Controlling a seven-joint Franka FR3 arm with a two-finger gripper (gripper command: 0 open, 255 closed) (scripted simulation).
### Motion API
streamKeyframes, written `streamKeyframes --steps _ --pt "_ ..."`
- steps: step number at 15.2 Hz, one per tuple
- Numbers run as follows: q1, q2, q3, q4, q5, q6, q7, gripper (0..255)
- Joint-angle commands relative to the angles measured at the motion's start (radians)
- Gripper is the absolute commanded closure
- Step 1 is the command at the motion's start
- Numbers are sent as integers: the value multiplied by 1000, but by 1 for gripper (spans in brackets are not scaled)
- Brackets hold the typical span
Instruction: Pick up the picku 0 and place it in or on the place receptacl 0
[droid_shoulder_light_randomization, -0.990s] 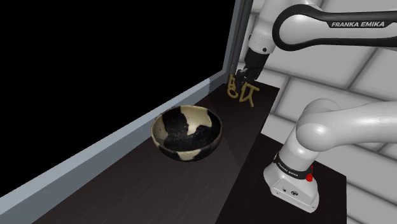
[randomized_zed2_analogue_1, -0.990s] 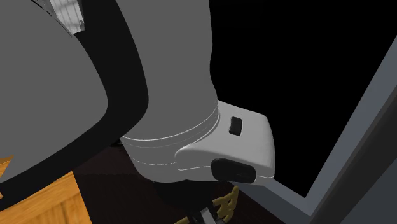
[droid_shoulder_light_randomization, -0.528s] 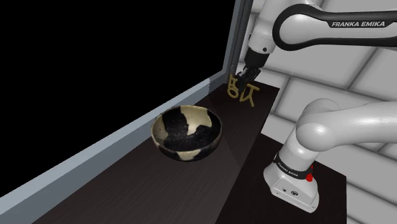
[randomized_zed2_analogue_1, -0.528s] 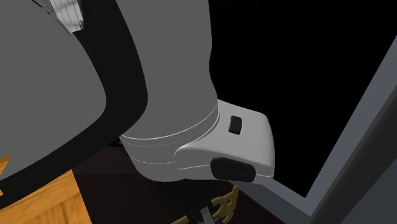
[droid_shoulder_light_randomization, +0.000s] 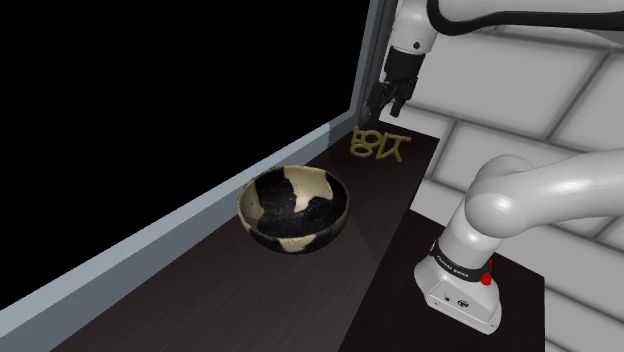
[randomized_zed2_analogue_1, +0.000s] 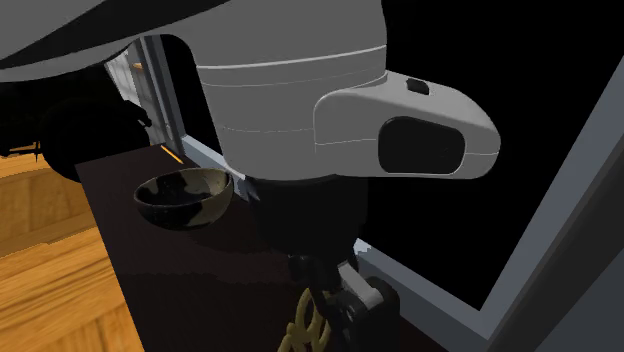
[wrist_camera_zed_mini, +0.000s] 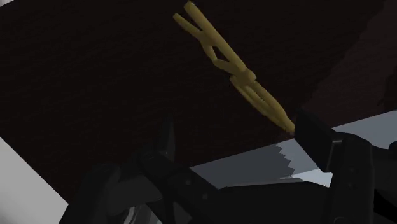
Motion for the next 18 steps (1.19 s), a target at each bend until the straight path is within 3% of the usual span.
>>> streamKeyframes --steps 1,9,16,17,18 --pt "-1 53 0 88 2 -63 -1 0" --pt "-1 40 -2 -22 0 34 -1 0" --pt "-1 40 -2 -21 0 33 -1 0" --pt "-1 40 -2 -21 0 33 -1 255" --pt "-1 40 -2 -21 0 33 -1 255"
